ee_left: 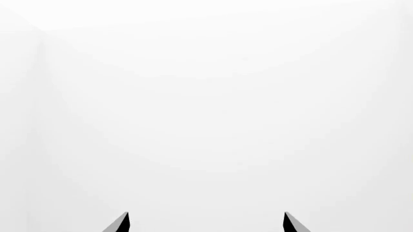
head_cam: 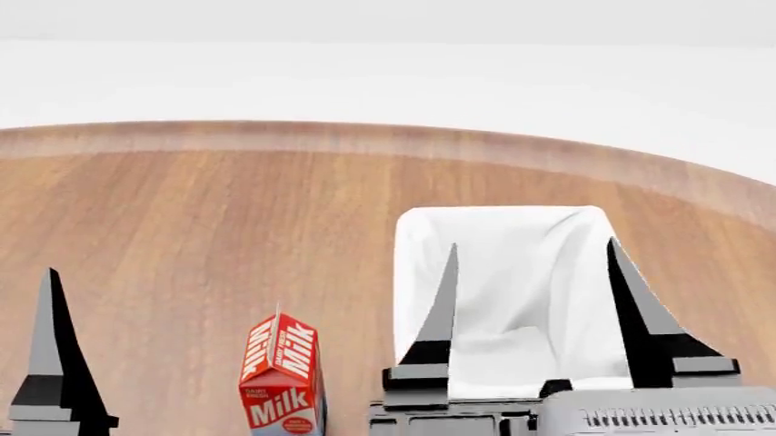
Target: Pick up the alphabet soup and the tomato sauce, and put them in the basket.
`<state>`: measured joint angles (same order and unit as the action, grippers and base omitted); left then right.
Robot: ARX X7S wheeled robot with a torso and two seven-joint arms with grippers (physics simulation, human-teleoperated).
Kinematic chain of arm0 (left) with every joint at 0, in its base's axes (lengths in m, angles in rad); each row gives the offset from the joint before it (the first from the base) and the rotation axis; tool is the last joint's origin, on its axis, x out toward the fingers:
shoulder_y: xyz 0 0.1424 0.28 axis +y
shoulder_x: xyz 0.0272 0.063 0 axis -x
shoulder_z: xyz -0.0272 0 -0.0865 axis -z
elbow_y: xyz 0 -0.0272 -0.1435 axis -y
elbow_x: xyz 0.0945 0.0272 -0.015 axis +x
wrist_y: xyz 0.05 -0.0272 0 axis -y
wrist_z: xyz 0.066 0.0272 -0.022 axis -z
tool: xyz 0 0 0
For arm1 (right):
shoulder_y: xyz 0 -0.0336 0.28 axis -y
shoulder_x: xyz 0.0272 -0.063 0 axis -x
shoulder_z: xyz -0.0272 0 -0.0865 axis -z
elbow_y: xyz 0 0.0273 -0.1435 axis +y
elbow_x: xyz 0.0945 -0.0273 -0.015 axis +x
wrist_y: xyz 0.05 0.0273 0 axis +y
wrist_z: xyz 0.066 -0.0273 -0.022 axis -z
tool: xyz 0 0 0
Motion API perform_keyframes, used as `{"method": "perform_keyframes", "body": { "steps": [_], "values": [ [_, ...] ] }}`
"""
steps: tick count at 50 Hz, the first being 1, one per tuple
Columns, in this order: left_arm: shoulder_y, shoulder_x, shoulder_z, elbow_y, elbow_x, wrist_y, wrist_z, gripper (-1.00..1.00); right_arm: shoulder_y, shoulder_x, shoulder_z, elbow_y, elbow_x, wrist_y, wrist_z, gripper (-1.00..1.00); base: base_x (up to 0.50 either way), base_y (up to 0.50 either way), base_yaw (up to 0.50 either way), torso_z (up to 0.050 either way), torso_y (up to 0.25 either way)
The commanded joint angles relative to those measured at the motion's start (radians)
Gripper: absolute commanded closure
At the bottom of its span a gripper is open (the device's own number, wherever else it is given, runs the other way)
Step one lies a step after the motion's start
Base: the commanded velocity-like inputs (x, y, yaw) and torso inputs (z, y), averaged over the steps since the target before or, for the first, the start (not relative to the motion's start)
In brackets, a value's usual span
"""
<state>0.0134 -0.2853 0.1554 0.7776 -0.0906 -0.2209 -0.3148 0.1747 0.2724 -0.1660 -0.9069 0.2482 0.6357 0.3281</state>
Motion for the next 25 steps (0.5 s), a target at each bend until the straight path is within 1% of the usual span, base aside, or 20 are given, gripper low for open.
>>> {"method": "perform_keyframes", "body": {
  "steps": [1,3,6,7,9,10,11,13,14,16,18,19,20,25],
  "values": [
    [-0.004,-0.006,0.006,0.0,-0.001,-0.002,-0.009,-1.0,0.322,-0.019,0.361,-0.114,0.724,0.643,0.228,-1.0,0.0,0.0,0.0,0.0,0.0],
    [-0.006,-0.008,0.009,0.001,-0.001,-0.006,-0.009,-1.0,0.347,-0.027,0.395,-0.084,0.8,0.716,0.271,-1.0,0.0,0.0,0.0,0.0,0.0],
    [-0.008,-0.009,0.011,0.005,-0.001,-0.011,-0.012,-1.0,0.41,-0.053,0.452,-0.013,0.954,0.863,0.382,-1.0,0.0,0.0,0.0,0.0,0.0],
    [-0.01,-0.01,0.012,0.007,-0.002,-0.016,-0.012,-1.0,0.415,-0.058,0.457,-0.002,0.978,0.881,0.403,-1.0,0.0,0.0,0.0,0.0,0.0],
    [-0.013,-0.011,0.014,0.011,-0.001,-0.022,-0.013,-1.0,0.43,-0.056,0.455,0.063,1.093,0.929,0.512,-1.0,0.0,0.0,0.0,0.0,0.0],
    [-0.013,-0.012,0.013,0.011,-0.002,-0.022,-0.014,-1.0,0.439,-0.032,0.428,0.112,1.184,0.93,0.601,-1.0,0.0,0.0,0.0,0.0,0.0],
    [-0.013,-0.014,0.013,0.016,-0.003,-0.027,-0.015,-1.0,0.418,-0.016,0.409,0.131,1.215,0.925,0.629,-1.0,0.0,0.0,0.0,0.0,0.0],
    [-0.014,-0.016,0.012,0.017,-0.003,-0.031,-0.016,-1.0,0.458,0.037,0.353,0.218,1.421,0.901,0.827,-1.0,0.0,0.0,0.0,0.0,0.0],
    [-0.014,-0.017,0.011,0.018,-0.006,-0.031,-0.016,-1.0,0.429,0.037,0.352,0.201,1.401,0.9,0.808,-1.0,0.0,0.0,0.0,0.0,0.0],
    [-0.014,-0.016,0.01,0.016,-0.008,-0.029,-0.019,-1.0,0.421,0.068,0.319,0.231,1.489,0.872,0.887,-1.0,0.0,0.0,0.0,0.0,0.0],
    [-0.012,-0.016,0.016,0.014,-0.003,-0.026,-0.02,-1.0,0.401,0.082,0.3,0.233,1.516,0.864,0.911,-1.0,0.0,0.0,0.0,0.0,0.0],
    [-0.013,-0.016,0.019,0.016,-0.002,-0.028,-0.021,-1.0,0.414,0.115,0.253,0.267,1.596,0.828,0.988,-1.0,0.0,0.0,0.0,0.0,0.0],
    [-0.018,-0.017,0.021,0.02,-0.001,-0.036,-0.021,-1.0,0.418,0.127,0.231,0.268,1.615,0.825,1.009,-1.0,0.0,0.0,0.0,0.0,0.0],
    [-0.019,-0.02,0.024,0.022,-0.002,-0.039,-0.024,-1.0,0.345,0.141,0.193,0.257,1.616,0.832,1.021,-1.0,0.0,0.0,0.0,0.0,0.0]
  ]
}}
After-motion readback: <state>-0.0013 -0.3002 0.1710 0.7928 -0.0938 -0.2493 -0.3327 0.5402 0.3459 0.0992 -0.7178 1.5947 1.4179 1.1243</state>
